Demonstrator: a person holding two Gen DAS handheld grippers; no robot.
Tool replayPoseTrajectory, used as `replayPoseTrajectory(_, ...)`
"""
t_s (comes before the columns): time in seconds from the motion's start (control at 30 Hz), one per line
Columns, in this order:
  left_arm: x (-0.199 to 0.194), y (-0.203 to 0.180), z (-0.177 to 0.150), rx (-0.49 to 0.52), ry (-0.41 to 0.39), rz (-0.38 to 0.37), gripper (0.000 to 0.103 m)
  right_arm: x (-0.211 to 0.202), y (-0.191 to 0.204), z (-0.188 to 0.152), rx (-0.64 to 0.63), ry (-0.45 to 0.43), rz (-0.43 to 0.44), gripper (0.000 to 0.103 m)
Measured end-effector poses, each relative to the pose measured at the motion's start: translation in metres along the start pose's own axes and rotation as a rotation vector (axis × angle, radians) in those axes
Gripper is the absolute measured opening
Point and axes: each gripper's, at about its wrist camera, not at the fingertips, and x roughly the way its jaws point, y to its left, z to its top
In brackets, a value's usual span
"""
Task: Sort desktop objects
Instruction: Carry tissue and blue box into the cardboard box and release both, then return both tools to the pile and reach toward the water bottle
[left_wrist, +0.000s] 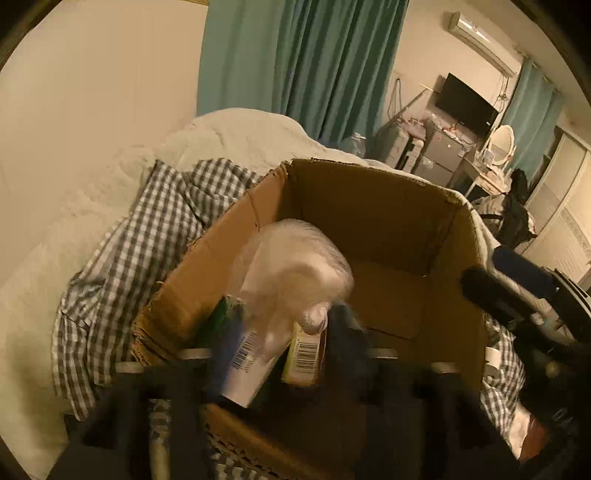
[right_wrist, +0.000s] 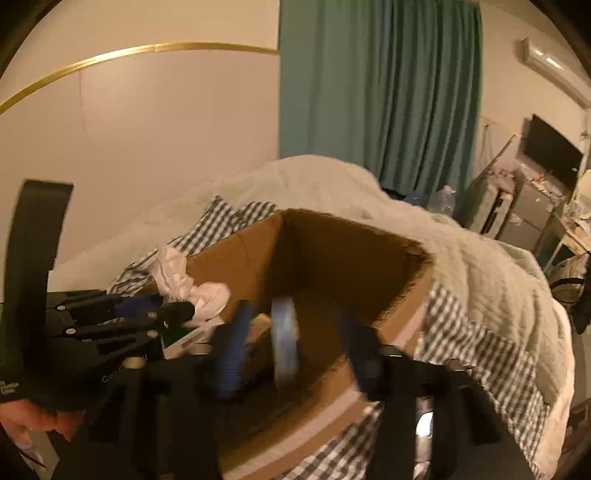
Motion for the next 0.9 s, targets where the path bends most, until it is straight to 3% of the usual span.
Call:
replayPoseTrajectory(0.13, -0.019, -0.008, 0.000, -0.001, -0.020, 0.005, 0.079, -0.033, -0.016, -0.005, 0.028, -0.042, -0.031, 0.057)
replayPoseTrajectory(0.27, -0.049, -0.039, -0.004, 0.063, -0.063, -0.004, 0.080, -0.076, -0.049, -0.022, 0.039, -0.082, -0.100, 0.057)
replayPoseTrajectory(0.5, -0.082, -0.140, -0.020, 0.178, -0.134, -0.127, 0.091, -0.140, -0.122, -0.062, 0.135, -0.097, -0.253, 0.058)
replayPoseTrajectory(0.57, -0.076, -0.169, -0.030, 0.208, -0.131, -0.128, 0.103, -0.147, -0.140, -0.079, 0.166, -0.084, -0.273, 0.058)
replayPoseTrajectory(0.7, -0.031, -0.219, -0.062, 0.301, -0.074, -0.129, 0.103, -0.142, -0.171, -0.117, 0.219, -0.053, -0.293, 0.064)
replayPoseTrajectory(0.8, 0.012, -0.231, -0.087, 0.336, -0.044, -0.071, 0.103, -0.128, -0.191, -0.147, 0.275, -0.029, -0.274, 0.067)
replayPoseTrajectory(0.9, 0.045, -0.229, -0.105, 0.309, -0.036, -0.037, 0.103, -0.109, -0.200, -0.174, 0.323, 0.003, -0.260, 0.068)
